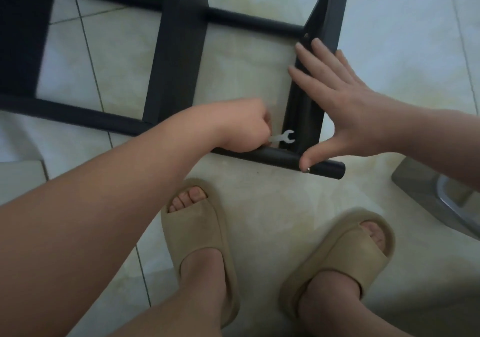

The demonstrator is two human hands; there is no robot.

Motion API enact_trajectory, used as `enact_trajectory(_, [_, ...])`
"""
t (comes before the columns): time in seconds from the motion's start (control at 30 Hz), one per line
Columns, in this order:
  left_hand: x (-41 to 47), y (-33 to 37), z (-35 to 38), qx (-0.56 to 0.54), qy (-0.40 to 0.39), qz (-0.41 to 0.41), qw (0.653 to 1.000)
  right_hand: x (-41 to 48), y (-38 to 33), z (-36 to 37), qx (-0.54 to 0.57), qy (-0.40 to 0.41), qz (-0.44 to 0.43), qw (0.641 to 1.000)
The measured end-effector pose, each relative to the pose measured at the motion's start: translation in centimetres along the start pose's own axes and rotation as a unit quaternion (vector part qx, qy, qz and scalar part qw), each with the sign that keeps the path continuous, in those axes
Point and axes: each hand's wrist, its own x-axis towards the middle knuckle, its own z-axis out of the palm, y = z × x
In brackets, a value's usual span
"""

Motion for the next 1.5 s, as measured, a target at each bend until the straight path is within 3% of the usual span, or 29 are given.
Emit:
enact_trajectory(0.1, [-0.9, -1.1, -0.5, 0.002, 0.039, -0.021, 0.999, -0.7, 0.0, -1.7, 0.144, 0.043, 0.062, 0.987])
enact_trajectory(0.27, [-2.6, 0.8, -4.8, -0.037, 0.148, 0.022, 0.988, -0.7, 0.8, -6.2, 0.122, 0.114, 0.161, 0.973])
enact_trajectory(0.4, [-2.0, 3.7, -9.6, -0.004, 0.235, 0.055, 0.971, 0.9, 2.5, -9.2, 0.142, 0.158, 0.228, 0.95])
enact_trajectory(0.63, [4.5, 6.3, -15.0, 0.065, 0.322, 0.017, 0.944, 6.1, 6.7, -12.9, 0.119, 0.086, 0.293, 0.945])
enact_trajectory(0.8, [9.6, 5.8, -16.5, 0.079, 0.274, -0.013, 0.958, 9.3, 8.9, -12.1, 0.098, 0.003, 0.295, 0.951])
enact_trajectory(0.93, [11.5, 5.6, -17.4, 0.127, 0.216, -0.007, 0.968, 9.6, 9.7, -11.3, 0.112, 0.029, 0.277, 0.954])
enact_trajectory(1.03, [10.9, 6.0, -17.0, 0.13, 0.24, 0.026, 0.962, 8.2, 9.0, -11.1, 0.137, 0.046, 0.27, 0.952])
enact_trajectory(1.17, [6.1, 7.9, -16.6, 0.144, 0.256, 0.056, 0.954, 4.1, 5.6, -12.1, 0.104, 0.094, 0.274, 0.951])
enact_trajectory(1.3, [-1.4, 10.6, -15.2, 0.134, 0.216, 0.049, 0.966, -1.7, 0.3, -13.2, 0.042, 0.125, 0.265, 0.955])
enact_trajectory(1.5, [-12.1, 10.7, -7.8, 0.139, 0.195, 0.012, 0.971, -9.7, -9.6, -9.5, 0.098, 0.161, 0.272, 0.944])
